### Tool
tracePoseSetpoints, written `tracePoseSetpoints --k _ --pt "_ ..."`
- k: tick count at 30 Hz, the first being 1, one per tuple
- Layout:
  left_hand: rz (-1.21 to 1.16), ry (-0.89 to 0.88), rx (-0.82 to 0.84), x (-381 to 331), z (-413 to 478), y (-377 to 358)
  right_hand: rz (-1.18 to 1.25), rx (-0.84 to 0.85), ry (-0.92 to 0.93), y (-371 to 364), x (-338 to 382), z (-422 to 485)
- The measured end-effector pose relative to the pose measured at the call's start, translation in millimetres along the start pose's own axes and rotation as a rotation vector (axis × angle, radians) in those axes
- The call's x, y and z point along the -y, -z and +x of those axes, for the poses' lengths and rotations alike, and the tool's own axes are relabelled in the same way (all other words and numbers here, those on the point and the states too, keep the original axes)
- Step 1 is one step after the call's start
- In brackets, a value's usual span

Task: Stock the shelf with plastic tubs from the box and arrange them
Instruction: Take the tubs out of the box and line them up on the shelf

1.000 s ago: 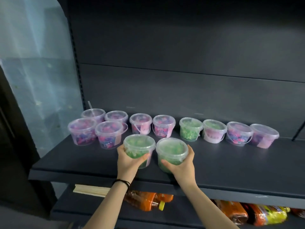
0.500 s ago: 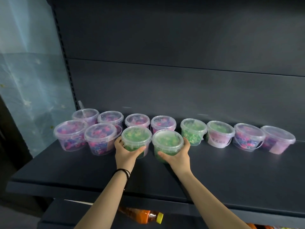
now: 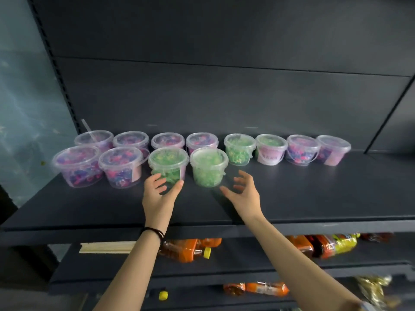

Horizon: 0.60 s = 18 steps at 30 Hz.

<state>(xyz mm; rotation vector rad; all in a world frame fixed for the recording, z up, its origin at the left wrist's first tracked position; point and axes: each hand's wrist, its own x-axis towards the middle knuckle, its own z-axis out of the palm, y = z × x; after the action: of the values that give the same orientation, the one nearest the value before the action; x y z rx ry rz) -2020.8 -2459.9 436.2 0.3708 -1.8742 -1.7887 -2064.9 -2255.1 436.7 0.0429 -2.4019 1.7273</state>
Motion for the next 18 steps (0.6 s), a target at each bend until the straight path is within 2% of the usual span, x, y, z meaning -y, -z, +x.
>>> tracePoseSetpoints --k 6,10,14,18 --pt "0.078 -0.125 0.191 -22 -59 -22 -0.008 -0.048 0.046 56 5 -37" --pt "0.040 -0.114 0.248 -22 -102 -57 -0.014 -0.112 0.047 109 -1 -59" --pt "0.064 -0.064 0.367 -4 -149 -100 -0.062 -0.169 -0.038 171 -37 -85" --pt "0.178 -0.011 0.467 25 -190 -137 -0.078 -0.137 -0.186 228 -90 -113"
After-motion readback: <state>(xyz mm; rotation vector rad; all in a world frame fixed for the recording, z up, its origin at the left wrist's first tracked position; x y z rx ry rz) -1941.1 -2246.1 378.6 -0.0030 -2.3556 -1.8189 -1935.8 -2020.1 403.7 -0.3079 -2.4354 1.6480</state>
